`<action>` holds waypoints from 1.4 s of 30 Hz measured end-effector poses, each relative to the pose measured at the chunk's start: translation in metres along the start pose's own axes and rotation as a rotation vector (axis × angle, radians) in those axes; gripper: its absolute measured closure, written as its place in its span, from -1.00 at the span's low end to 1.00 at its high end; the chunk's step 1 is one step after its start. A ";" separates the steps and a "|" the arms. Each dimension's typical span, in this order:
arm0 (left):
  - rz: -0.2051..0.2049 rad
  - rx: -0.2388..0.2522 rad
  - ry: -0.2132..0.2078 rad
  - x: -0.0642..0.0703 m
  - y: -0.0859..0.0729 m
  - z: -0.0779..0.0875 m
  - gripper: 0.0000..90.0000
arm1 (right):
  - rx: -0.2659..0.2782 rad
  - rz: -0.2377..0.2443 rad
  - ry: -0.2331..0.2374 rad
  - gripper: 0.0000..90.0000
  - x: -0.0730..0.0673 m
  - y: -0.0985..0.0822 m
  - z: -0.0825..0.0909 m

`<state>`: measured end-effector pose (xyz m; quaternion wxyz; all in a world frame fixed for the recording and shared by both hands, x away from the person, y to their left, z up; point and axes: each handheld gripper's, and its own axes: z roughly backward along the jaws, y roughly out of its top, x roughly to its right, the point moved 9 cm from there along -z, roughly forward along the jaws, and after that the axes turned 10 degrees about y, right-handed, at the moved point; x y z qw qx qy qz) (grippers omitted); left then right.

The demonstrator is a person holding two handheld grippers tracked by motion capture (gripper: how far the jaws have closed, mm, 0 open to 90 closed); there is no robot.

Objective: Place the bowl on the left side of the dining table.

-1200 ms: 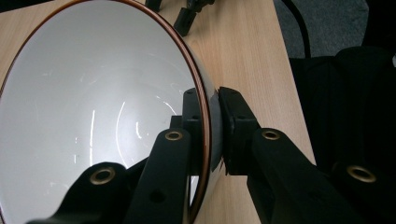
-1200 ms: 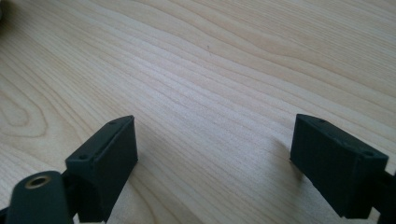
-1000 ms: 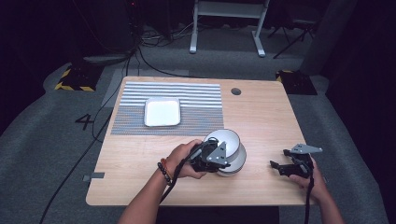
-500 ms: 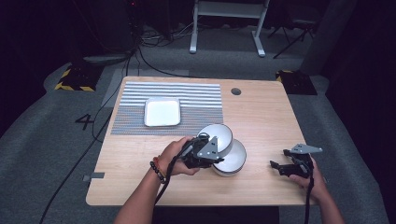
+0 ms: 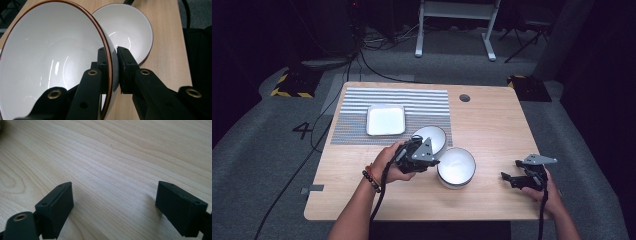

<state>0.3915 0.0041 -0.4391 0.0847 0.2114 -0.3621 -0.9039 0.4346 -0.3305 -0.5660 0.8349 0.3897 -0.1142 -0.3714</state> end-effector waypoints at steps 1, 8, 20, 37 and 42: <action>-0.001 0.002 0.011 -0.003 -0.001 0.000 0.80 | -0.001 0.000 0.000 -0.67 0.000 0.000 0.000; 0.040 -0.014 0.041 -0.016 -0.013 0.001 0.80 | -0.001 0.000 -0.001 -0.67 0.000 0.000 0.000; 0.079 -0.022 0.080 -0.037 -0.024 0.006 0.80 | 0.000 0.001 -0.001 -0.67 0.000 0.000 0.000; 0.127 -0.068 0.124 -0.063 -0.036 0.009 0.80 | 0.000 0.000 0.000 -0.67 0.000 0.000 0.000; 0.142 -0.086 0.134 -0.070 -0.041 0.009 0.80 | 0.000 -0.001 -0.001 -0.67 0.000 0.000 0.000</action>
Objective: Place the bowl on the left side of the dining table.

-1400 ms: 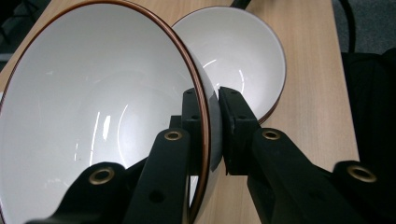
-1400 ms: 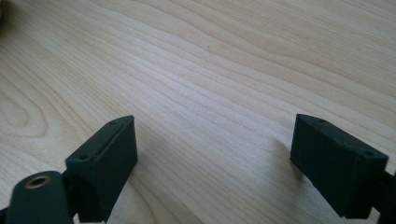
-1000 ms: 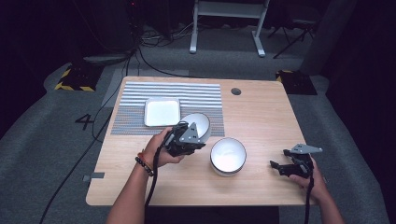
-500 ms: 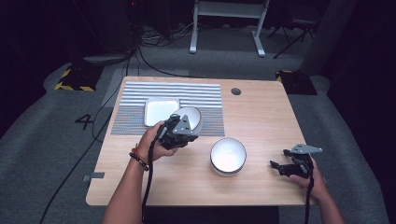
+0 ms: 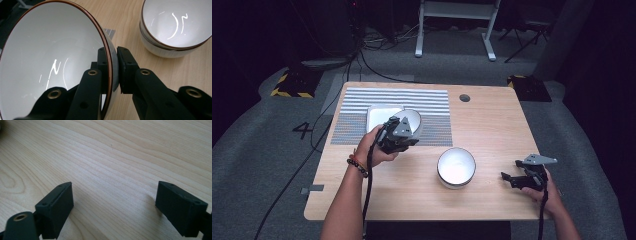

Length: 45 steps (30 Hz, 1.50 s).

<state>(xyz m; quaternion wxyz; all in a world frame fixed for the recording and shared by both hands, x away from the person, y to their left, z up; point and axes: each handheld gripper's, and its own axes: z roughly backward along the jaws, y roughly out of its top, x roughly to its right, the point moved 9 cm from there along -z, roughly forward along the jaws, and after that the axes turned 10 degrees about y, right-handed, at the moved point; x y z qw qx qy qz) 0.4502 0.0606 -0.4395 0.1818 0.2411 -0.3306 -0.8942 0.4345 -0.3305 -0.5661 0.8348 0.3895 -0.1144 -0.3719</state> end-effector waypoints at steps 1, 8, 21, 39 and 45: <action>-0.008 -0.006 0.005 -0.002 -0.001 0.000 0.80 | 0.000 0.000 0.000 -0.67 0.000 0.000 0.000; 0.001 -0.012 0.038 -0.010 -0.004 -0.003 0.80 | 0.000 0.000 -0.001 -0.67 0.000 0.000 0.000; 0.029 -0.053 0.080 -0.028 -0.013 -0.007 0.80 | 0.000 -0.001 -0.002 -0.67 0.000 0.000 0.000; 0.083 -0.110 0.118 -0.052 -0.027 -0.015 0.80 | 0.001 -0.001 -0.002 -0.67 0.000 0.000 0.000; 0.099 -0.137 0.134 -0.058 -0.032 -0.019 0.80 | 0.001 -0.001 -0.002 -0.67 0.000 0.000 0.000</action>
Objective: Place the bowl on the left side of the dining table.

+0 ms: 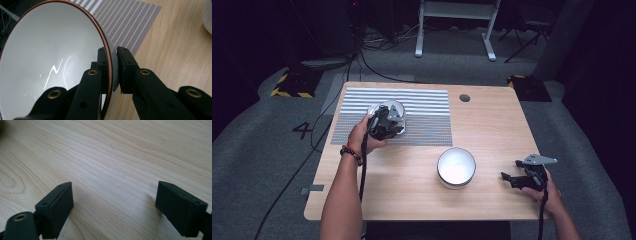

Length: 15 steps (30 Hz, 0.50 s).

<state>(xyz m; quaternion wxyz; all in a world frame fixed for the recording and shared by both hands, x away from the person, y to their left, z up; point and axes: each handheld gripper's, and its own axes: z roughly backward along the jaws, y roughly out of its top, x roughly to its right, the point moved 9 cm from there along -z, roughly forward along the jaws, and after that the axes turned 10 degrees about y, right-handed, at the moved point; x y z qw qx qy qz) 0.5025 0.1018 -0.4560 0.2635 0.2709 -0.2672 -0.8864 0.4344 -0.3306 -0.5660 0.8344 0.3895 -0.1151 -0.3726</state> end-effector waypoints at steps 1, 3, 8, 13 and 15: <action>0.007 0.001 -0.007 -0.001 0.000 -0.002 0.80 | 0.000 0.001 0.000 -0.67 0.000 0.000 0.000; 0.009 -0.019 0.000 -0.003 -0.002 -0.004 0.80 | 0.000 0.000 0.000 -0.67 0.000 0.000 0.000; 0.019 -0.035 0.001 -0.008 -0.003 -0.010 0.80 | 0.000 0.000 0.000 -0.67 0.000 0.000 0.000; 0.031 -0.043 0.006 -0.011 -0.001 -0.016 0.80 | 0.000 0.000 0.000 -0.67 0.000 0.000 0.000; 0.033 -0.046 0.008 -0.011 0.000 -0.019 0.80 | 0.000 0.000 0.000 -0.67 0.000 0.000 0.000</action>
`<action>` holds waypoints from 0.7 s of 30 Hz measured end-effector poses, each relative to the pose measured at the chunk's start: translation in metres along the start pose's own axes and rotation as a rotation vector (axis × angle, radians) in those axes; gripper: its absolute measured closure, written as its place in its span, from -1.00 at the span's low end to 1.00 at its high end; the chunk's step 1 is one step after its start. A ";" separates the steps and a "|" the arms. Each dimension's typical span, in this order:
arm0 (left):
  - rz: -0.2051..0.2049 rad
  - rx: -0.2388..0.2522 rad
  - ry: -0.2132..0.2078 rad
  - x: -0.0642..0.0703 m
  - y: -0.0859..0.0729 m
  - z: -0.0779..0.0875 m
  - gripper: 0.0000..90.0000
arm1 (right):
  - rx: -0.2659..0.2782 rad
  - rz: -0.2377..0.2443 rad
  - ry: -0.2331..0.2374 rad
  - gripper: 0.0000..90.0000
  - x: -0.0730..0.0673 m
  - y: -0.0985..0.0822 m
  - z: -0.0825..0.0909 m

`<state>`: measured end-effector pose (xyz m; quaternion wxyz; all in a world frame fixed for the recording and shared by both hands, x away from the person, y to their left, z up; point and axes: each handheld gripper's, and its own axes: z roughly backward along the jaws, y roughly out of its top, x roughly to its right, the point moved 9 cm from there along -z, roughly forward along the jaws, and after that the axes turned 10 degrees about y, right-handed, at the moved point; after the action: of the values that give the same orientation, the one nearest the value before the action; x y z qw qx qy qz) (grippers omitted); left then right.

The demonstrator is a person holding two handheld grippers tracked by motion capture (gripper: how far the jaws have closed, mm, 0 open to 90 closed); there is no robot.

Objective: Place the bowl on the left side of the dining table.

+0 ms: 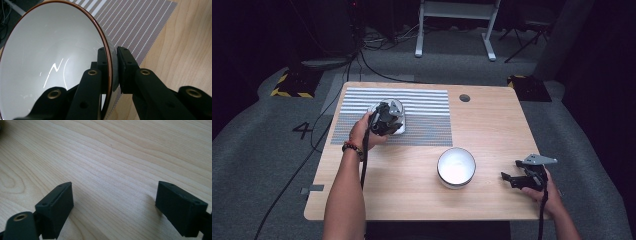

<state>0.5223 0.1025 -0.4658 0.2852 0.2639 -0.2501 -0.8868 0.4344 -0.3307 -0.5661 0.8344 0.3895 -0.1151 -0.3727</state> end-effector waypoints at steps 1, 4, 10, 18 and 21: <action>0.000 0.000 0.000 0.000 0.000 0.000 0.80 | 0.000 0.000 0.000 -0.67 0.000 0.000 0.000; 0.001 -0.007 0.010 -0.002 0.000 -0.005 0.80 | 0.000 0.000 0.000 -0.67 0.000 0.000 0.000; 0.030 -0.032 0.010 -0.007 -0.003 -0.017 0.80 | 0.000 0.000 0.000 -0.67 0.000 0.000 0.000; 0.072 -0.073 0.026 -0.010 -0.011 -0.035 0.80 | 0.000 0.000 0.000 -0.67 0.000 0.000 0.000; 0.066 -0.093 0.030 -0.010 -0.013 -0.039 0.80 | 0.000 0.000 0.000 -0.67 0.000 0.000 0.000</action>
<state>0.5485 0.1063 -0.4987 0.3299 0.2552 -0.2130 -0.8836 0.4344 -0.3306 -0.5660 0.8343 0.3895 -0.1151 -0.3727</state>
